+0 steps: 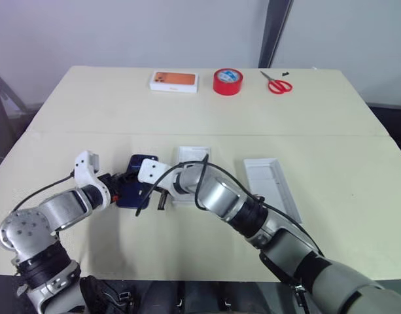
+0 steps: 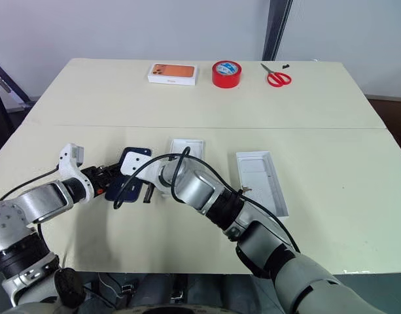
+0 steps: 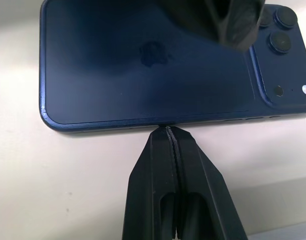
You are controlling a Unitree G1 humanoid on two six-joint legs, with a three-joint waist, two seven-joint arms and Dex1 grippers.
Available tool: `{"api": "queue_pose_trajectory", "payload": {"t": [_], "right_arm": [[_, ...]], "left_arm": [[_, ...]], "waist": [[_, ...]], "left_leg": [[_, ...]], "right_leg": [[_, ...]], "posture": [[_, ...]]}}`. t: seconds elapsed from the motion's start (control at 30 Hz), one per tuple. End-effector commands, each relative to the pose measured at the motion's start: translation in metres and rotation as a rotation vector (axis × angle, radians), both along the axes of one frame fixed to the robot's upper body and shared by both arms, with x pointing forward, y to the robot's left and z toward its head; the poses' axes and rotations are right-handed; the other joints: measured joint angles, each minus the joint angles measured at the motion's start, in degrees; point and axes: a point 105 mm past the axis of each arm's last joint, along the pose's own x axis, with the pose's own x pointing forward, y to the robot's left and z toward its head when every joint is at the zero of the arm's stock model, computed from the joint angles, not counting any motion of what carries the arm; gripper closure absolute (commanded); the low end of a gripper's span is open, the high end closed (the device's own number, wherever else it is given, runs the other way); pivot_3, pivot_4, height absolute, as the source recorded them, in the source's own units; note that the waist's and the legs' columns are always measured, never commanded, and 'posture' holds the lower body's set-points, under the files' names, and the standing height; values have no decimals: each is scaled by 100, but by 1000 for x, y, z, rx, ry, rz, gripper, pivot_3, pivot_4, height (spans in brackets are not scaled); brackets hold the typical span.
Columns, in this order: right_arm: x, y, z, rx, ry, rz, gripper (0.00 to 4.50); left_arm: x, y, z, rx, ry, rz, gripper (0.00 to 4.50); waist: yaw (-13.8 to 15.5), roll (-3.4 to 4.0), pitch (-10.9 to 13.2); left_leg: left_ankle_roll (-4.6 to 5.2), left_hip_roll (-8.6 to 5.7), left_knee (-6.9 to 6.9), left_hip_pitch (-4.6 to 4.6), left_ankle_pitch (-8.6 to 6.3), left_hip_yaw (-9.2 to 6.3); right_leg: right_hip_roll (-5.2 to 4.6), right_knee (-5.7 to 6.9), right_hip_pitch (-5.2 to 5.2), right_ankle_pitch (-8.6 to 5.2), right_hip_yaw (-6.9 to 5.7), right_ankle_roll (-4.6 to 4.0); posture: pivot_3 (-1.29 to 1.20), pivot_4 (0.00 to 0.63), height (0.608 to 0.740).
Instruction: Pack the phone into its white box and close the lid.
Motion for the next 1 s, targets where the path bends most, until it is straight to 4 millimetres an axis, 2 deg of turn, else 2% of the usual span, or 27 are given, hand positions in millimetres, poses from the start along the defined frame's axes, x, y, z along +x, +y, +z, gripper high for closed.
{"api": "queue_pose_trajectory", "payload": {"t": [0.03,0.27,0.43,0.63,1.0], "right_arm": [[-5,8,9,40,-24,31,4500],[-7,6,8,42,-17,29,4500],[-6,4,7,33,-26,29,4500],[-1,-2,8,-14,-79,48,4500],[-2,-8,8,-59,-118,98,4500]], "left_arm": [[0,-23,2,-88,-2,-107,11],[4,-17,14,-154,-29,-76,11],[-7,-23,9,-32,6,-151,11],[-20,-30,13,6,0,-218,11],[-21,-24,19,-111,37,-129,11]], "waist": [[-4,0,0],[-11,-4,1],[-44,-5,2],[-39,-4,2],[-58,-1,4]], "left_leg": [[0,0,0,0,0,0],[0,-1,1,-1,0,-2],[-2,-1,-1,-3,0,-3],[-3,-1,-1,-2,0,-4],[-2,2,-6,-5,0,-4]], "right_leg": [[0,0,0,0,0,0],[0,0,0,0,-1,0],[0,0,-3,0,0,0],[-3,-2,-3,-1,0,-1],[-4,-14,-11,-2,1,-3]], "posture": [[0,150,725],[0,150,725],[0,150,725],[0,150,725],[0,150,725]]}}
